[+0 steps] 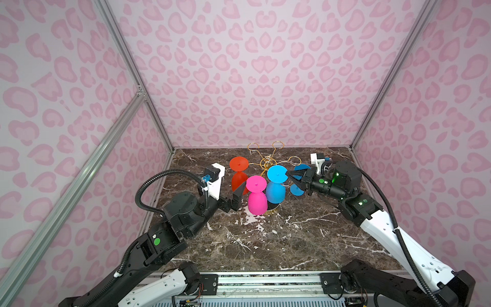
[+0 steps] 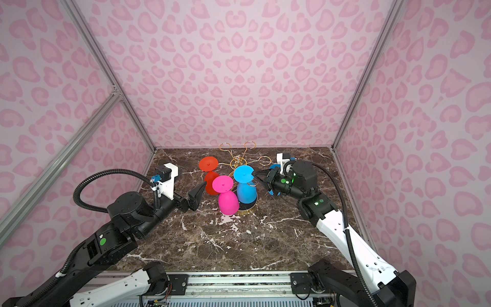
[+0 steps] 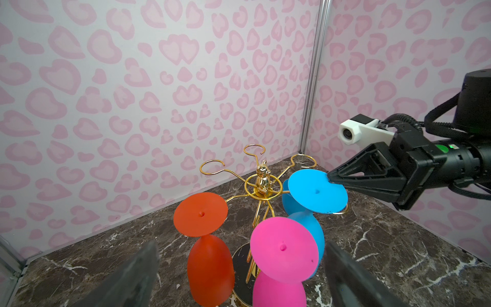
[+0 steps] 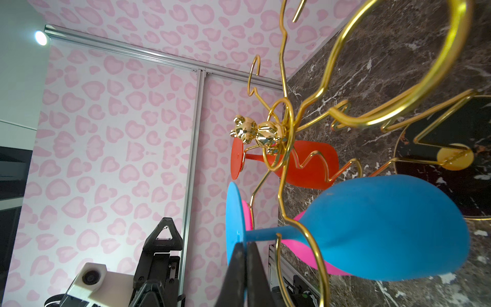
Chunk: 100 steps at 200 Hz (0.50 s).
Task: Take the wine glass off the wine glass rack
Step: Pick up the wine glass from the wine glass rack.
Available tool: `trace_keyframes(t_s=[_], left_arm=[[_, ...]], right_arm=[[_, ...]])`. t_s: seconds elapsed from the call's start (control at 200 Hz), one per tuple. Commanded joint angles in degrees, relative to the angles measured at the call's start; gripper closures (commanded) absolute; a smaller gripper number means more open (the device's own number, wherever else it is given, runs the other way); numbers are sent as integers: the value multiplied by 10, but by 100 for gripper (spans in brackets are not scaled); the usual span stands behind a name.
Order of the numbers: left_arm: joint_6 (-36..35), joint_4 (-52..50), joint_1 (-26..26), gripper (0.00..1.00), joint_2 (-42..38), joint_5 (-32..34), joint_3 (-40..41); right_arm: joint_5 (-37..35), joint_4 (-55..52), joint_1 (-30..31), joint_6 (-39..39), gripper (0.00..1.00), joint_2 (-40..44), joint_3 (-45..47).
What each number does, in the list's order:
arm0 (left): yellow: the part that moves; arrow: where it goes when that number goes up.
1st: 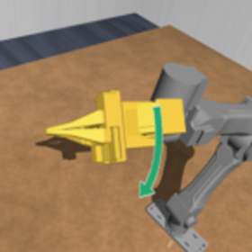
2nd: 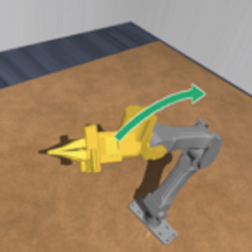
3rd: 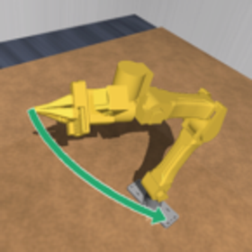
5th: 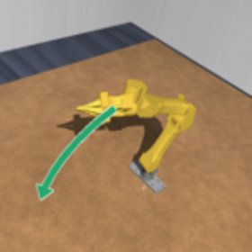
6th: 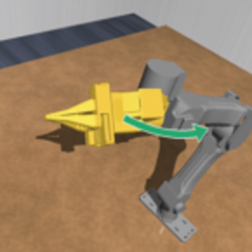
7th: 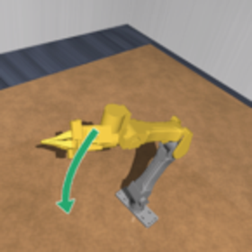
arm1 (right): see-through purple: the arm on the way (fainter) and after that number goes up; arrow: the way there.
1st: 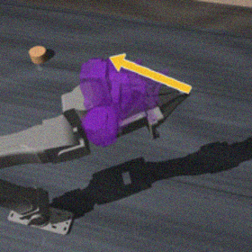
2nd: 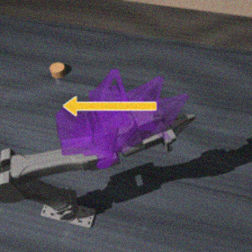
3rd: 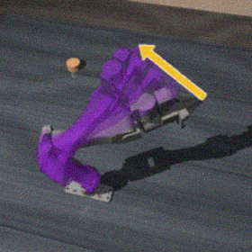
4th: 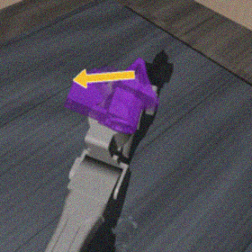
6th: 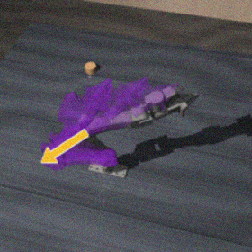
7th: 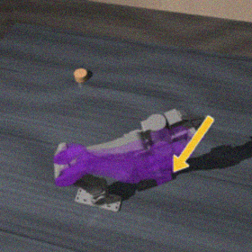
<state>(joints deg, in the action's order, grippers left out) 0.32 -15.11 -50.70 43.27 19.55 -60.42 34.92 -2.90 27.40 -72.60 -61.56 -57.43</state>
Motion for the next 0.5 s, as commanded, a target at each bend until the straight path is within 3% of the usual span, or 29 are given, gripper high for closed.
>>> trace_keyframes(t_s=[0.0,0.495], left_arm=[[2,7,0,2,0,2,2],[17,9,-1,2,8,-10,-2]], right_arm=[[1,3,2,5,100,5,5],[-2,-55,6,15,100,54,21]])
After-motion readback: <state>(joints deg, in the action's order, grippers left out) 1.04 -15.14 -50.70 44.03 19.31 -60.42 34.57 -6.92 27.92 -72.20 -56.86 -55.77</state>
